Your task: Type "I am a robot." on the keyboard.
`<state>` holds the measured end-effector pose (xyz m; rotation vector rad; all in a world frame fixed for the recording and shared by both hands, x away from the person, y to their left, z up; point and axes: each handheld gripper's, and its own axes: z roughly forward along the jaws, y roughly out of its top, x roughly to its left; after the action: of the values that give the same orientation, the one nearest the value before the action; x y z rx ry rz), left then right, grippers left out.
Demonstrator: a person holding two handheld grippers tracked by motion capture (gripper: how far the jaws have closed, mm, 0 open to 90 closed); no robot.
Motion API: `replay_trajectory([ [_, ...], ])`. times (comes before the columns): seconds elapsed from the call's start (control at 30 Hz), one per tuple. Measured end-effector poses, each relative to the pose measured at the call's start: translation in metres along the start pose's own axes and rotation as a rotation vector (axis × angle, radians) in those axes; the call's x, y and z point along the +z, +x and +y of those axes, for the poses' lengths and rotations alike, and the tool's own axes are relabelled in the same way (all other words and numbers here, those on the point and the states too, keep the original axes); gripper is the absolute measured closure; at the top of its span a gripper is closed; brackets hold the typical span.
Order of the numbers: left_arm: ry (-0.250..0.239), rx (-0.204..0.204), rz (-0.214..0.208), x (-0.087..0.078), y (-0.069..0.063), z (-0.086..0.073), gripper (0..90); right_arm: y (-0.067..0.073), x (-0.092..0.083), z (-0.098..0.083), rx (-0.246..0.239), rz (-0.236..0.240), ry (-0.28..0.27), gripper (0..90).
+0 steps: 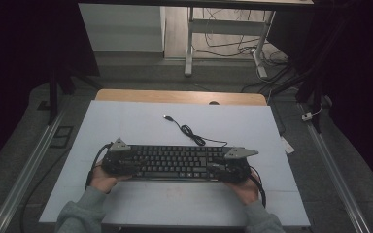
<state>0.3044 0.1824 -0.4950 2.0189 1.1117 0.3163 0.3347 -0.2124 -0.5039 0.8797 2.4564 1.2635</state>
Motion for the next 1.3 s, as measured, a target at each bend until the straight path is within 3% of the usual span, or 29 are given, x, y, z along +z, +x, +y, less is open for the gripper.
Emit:
replay_trajectory([
  [0.27, -0.005, -0.023, 0.031, -0.004, 0.006, 0.000, 36.5, 0.000, 0.000, 0.000, -0.005, -0.007, 0.006, 51.5],
  [0.47, -0.011, -0.025, 0.026, -0.006, 0.010, -0.001, 34.0, 0.001, 0.001, 0.000, -0.004, -0.006, 0.007, 51.5],
  [0.6, 0.014, -0.029, 0.036, -0.007, 0.013, -0.002, 35.0, 0.001, 0.001, 0.000, -0.003, 0.000, 0.005, 51.5],
  [0.9, 0.067, -0.031, 0.028, -0.004, 0.017, -0.004, 54.3, 0.001, 0.003, 0.000, -0.005, 0.003, 0.006, 51.4],
  [1.17, 0.084, 0.000, 0.050, 0.002, 0.014, -0.006, 84.7, 0.001, 0.003, 0.000, -0.006, 0.000, 0.010, 51.4],
  [1.3, 0.092, 0.009, 0.056, 0.006, 0.013, -0.007, 89.1, 0.001, 0.003, 0.000, -0.006, 0.000, 0.011, 51.4],
])
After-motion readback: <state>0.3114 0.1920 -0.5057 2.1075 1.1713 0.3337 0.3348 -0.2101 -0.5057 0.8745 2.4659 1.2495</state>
